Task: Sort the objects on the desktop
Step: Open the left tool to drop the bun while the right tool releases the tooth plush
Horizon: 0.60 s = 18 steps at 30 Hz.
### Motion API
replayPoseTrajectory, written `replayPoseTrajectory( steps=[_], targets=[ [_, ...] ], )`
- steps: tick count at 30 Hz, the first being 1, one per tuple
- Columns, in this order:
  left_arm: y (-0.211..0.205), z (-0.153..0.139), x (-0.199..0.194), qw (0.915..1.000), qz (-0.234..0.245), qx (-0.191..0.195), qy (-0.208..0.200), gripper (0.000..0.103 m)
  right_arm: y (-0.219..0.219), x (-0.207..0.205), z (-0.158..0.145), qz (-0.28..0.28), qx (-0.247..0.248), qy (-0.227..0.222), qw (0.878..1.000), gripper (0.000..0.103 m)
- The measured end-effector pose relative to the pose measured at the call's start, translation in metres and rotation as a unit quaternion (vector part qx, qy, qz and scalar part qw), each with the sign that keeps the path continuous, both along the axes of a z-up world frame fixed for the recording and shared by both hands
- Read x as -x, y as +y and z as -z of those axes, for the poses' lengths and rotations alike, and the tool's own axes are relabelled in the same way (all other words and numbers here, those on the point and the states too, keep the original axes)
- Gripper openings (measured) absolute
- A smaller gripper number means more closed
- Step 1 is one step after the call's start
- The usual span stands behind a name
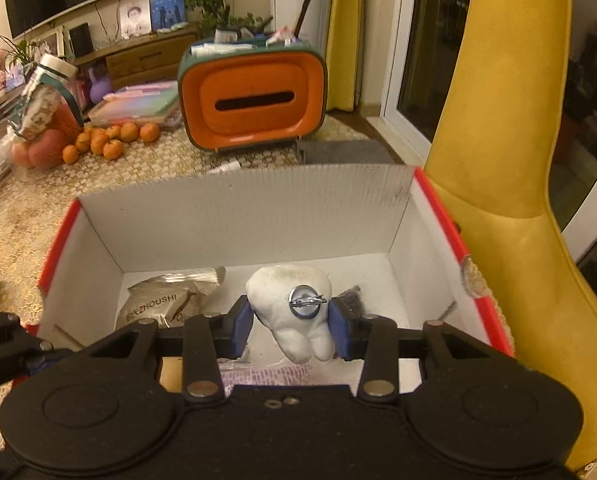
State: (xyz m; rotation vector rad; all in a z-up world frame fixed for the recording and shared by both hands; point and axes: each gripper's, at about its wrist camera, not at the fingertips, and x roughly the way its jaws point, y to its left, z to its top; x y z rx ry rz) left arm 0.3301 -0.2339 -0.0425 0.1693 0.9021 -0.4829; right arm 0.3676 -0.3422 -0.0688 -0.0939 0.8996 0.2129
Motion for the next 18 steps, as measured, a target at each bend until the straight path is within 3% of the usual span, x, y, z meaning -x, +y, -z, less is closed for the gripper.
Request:
replayPoseTrajectory(
  steps=[18],
  targets=[
    [0.0, 0.005, -0.001, 0.9998, 0.016, 0.0, 0.009, 0.045, 0.015, -0.014, 0.022, -0.011, 0.014, 0.049, 0.999, 0.043]
  ],
)
